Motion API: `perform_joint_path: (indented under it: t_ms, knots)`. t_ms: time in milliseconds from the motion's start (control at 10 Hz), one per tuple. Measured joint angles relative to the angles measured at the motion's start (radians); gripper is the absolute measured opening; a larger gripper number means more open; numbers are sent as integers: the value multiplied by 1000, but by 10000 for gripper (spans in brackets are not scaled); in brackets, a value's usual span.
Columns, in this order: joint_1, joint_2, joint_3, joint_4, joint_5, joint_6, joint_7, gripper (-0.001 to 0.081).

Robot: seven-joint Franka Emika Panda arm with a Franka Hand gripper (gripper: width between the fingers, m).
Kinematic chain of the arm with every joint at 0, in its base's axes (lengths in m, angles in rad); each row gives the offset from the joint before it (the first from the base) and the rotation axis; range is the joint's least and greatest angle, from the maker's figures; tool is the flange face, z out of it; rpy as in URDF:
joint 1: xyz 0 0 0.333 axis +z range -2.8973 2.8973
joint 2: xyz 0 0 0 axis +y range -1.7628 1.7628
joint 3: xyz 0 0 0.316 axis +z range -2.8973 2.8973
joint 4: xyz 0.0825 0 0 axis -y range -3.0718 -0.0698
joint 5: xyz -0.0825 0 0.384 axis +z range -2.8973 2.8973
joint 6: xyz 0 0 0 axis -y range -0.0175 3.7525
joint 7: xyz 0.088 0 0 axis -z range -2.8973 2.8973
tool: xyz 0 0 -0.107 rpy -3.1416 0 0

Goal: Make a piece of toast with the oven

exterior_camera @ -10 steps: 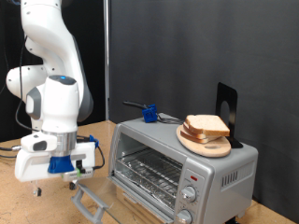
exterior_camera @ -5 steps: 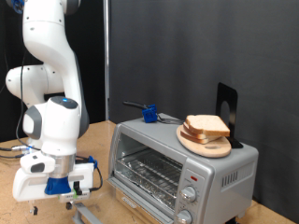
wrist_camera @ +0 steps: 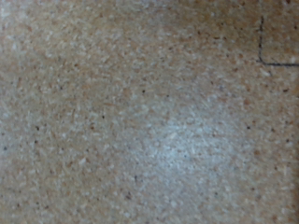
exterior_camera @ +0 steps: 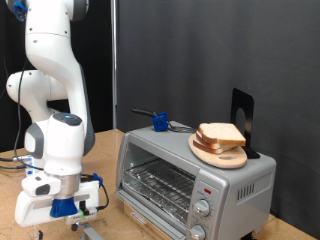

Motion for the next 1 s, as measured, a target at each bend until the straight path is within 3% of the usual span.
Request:
perform_joint_path:
  t_ms: [200,400,800,1000]
  knots:
    - [-47,-29,45,-12,58,0,-84,807]
    - [-71,-76,69,-30,97,-13,-136,808]
    - [-67,-147,77,-40,100,-82,-141,808]
    - [-58,-158,69,-38,19,-107,-43,808]
